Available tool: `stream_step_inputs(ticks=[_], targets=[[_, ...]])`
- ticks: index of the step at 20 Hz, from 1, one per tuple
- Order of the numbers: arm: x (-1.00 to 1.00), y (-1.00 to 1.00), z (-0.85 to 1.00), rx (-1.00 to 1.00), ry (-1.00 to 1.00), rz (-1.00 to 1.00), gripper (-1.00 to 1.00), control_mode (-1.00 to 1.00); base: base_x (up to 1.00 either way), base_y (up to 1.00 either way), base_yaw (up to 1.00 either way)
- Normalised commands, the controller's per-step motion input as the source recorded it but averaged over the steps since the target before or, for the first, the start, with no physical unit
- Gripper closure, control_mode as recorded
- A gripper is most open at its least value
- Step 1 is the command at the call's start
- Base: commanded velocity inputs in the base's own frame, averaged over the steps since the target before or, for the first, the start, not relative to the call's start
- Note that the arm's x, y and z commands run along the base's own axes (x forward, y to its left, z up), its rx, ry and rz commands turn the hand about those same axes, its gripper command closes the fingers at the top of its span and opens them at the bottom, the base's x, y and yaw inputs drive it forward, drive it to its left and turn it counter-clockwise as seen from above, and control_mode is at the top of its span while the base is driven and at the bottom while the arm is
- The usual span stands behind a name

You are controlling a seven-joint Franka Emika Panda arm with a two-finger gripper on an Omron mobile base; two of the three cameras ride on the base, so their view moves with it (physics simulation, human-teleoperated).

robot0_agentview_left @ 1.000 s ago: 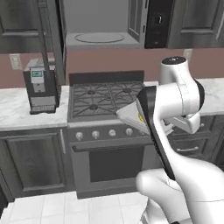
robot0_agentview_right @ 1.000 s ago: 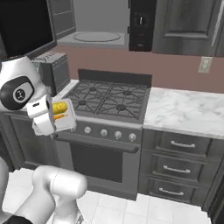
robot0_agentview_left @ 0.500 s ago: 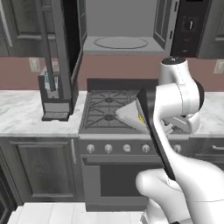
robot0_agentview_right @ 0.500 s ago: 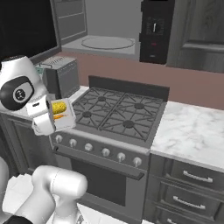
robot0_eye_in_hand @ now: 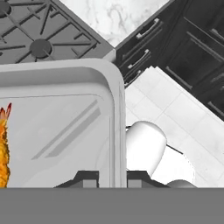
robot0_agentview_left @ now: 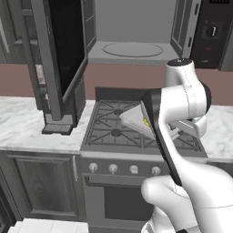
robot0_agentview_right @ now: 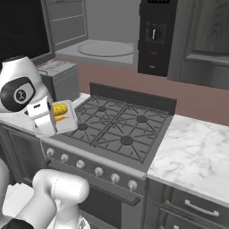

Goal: Place the tupperware containing the shrimp and corn meal in the microwave. Close the microwave door and press the start button to reheat the meal.

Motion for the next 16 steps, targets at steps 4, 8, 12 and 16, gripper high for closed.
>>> stream_step_inputs(ticks=[4,8,12,16], targets=[[0.00,0.00,0.00,0.00,0.00,0.00,1.00,1.00,0.14,-0.37,0.11],[0.00,0.00,0.00,0.00,0.00,0.00,1.00,1.00,0.20,-0.12,0.08],[0.12,0.00,0.00,0.00,-0.01,0.02,1.00,-1.00,0.00,0.00,0.00],[0.07,0.00,0.00,0.00,0.00,0.00,1.00,-1.00,0.00,0.00,0.00]])
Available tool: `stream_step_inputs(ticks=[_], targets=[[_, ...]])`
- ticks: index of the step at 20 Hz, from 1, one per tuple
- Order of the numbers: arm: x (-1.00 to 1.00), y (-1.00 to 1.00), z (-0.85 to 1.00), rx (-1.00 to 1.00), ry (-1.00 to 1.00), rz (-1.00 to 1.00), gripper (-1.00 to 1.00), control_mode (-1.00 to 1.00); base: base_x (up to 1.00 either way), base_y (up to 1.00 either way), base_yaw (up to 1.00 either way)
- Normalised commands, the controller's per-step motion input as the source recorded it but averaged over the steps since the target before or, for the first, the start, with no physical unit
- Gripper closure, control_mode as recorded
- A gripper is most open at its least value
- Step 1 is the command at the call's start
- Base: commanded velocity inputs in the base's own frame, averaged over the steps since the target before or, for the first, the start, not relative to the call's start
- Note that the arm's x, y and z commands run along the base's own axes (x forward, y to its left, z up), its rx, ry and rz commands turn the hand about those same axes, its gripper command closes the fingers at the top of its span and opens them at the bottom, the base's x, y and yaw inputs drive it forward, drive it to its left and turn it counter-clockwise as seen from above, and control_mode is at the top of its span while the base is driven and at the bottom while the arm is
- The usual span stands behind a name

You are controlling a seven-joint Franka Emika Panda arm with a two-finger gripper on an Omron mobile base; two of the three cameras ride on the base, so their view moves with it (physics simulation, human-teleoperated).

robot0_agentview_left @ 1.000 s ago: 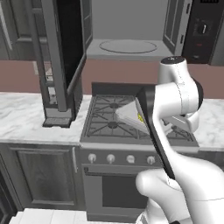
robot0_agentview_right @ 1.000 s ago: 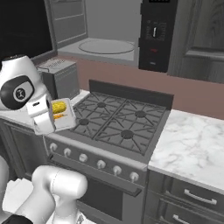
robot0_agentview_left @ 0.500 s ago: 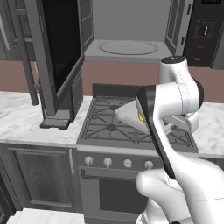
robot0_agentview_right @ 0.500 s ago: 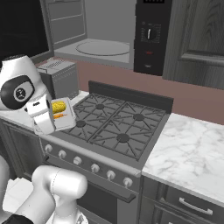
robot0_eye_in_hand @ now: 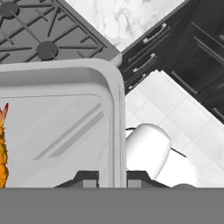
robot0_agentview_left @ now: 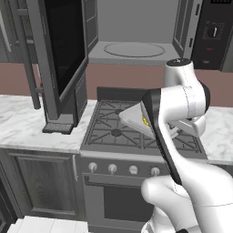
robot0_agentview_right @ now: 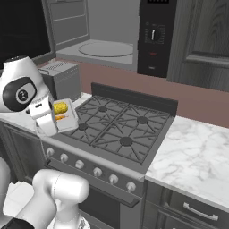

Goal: Place the tupperware containing the shrimp and corn meal in the microwave. Close the microwave door and press the start button to reheat the meal.

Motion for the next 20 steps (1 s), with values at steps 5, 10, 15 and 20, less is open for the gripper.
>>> stream_step_inputs(ticks=[5,10,15,20], targets=[[0.00,0.00,0.00,0.00,-0.05,0.00,1.00,-1.00,0.00,0.00,0.00],[0.00,0.00,0.41,0.00,-0.08,0.02,1.00,-1.00,0.00,0.00,0.00],[0.01,0.00,0.83,0.00,-0.08,0.01,1.00,-1.00,0.00,0.00,0.00],[0.17,0.00,0.66,0.00,0.00,-0.01,1.00,-1.00,0.00,0.00,0.00]])
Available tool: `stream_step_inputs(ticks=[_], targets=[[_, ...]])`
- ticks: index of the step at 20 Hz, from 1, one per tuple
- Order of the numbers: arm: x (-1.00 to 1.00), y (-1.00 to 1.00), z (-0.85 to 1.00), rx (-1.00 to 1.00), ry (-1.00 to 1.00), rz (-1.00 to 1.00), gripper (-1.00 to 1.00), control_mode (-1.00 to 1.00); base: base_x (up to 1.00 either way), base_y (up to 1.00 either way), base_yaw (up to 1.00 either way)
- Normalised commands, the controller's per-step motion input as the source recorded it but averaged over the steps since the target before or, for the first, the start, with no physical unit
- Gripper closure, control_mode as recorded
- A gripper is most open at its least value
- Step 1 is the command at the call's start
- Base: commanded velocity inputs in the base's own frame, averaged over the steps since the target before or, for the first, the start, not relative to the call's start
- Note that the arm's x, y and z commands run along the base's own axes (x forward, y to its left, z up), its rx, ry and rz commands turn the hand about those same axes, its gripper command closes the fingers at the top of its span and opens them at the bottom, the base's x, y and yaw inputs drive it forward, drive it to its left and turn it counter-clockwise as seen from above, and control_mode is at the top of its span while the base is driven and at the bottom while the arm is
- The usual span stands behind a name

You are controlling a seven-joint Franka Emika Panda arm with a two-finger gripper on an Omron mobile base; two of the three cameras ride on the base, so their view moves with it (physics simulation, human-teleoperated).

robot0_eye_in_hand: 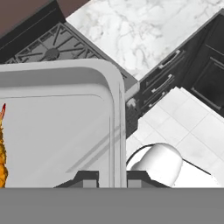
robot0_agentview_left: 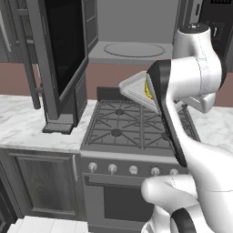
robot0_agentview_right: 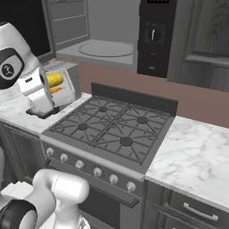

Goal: Place the tupperware containing the shrimp and corn meal in the microwave. Close the microwave door and press the start button to reheat the meal.

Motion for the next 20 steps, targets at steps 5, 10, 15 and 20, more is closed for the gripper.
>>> stream_step_inputs(ticks=[5,10,15,20], targets=[[0.18,0.00,0.36,0.00,-0.06,-0.02,1.00,-1.00,0.00,0.00,0.00],[0.30,0.00,0.37,0.00,-0.08,0.00,1.00,-1.00,0.00,0.00,0.00],[0.43,-0.12,0.12,0.00,-0.07,-0.05,1.00,-1.00,0.00,0.00,0.00],[0.49,-0.19,0.00,-0.03,-0.11,-0.15,1.00,-1.00,0.00,0.00,0.00]])
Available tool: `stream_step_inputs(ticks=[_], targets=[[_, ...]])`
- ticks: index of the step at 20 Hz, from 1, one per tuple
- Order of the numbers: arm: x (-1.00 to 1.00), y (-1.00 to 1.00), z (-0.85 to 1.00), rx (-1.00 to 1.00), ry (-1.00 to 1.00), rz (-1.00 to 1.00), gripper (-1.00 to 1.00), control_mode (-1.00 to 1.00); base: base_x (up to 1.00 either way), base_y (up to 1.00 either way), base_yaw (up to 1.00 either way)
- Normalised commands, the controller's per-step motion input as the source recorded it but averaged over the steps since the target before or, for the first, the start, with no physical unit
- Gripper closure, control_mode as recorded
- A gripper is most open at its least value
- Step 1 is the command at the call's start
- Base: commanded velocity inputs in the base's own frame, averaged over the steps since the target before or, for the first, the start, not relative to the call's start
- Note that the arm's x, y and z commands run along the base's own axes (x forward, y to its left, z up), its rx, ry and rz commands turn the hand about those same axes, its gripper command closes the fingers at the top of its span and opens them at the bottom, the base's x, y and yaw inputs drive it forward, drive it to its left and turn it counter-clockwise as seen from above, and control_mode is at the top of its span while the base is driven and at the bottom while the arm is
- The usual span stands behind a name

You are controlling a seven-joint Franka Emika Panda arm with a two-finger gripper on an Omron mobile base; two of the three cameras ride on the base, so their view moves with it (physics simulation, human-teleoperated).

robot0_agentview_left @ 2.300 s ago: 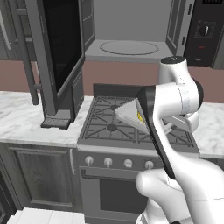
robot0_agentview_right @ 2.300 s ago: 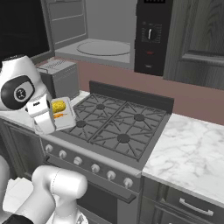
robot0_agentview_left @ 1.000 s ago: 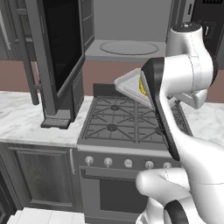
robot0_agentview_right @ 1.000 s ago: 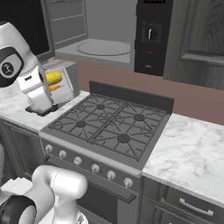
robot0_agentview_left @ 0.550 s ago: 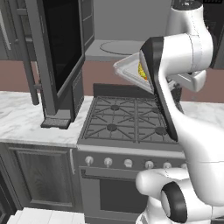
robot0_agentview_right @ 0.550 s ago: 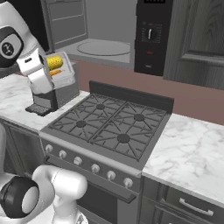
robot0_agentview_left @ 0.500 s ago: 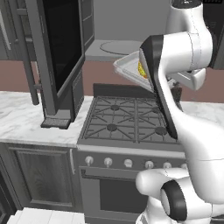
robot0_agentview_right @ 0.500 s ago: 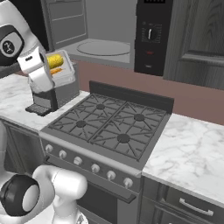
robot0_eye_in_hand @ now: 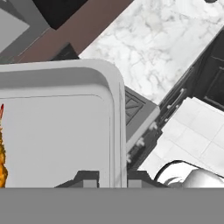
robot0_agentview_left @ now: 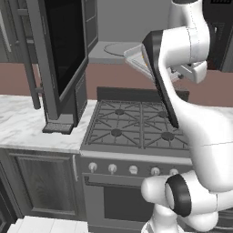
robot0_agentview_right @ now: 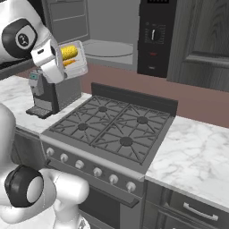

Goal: Place the tupperware containing the shrimp and corn meal in the microwave. Close the microwave door and press the start button to reheat the meal.

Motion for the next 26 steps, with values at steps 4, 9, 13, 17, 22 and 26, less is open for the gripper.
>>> stream_step_inputs(ticks=[4,9,13,17,22,26], targets=[[0.58,-0.13,0.00,-0.07,-0.12,-0.12,1.00,-1.00,0.00,0.00,0.00],[0.57,-0.03,0.00,-0.11,-0.11,-0.02,1.00,-1.00,0.00,0.00,0.00],[0.53,-0.14,0.13,-0.07,0.01,0.00,1.00,-1.00,0.00,0.00,0.00],[0.41,-0.17,0.49,-0.02,0.11,0.00,1.00,-1.00,0.00,0.00,0.00],[0.45,-0.02,0.57,-0.01,0.18,0.00,1.00,-1.00,0.00,0.00,0.00],[0.53,0.00,0.17,0.00,0.08,0.00,1.00,-1.00,0.00,0.00,0.00]])
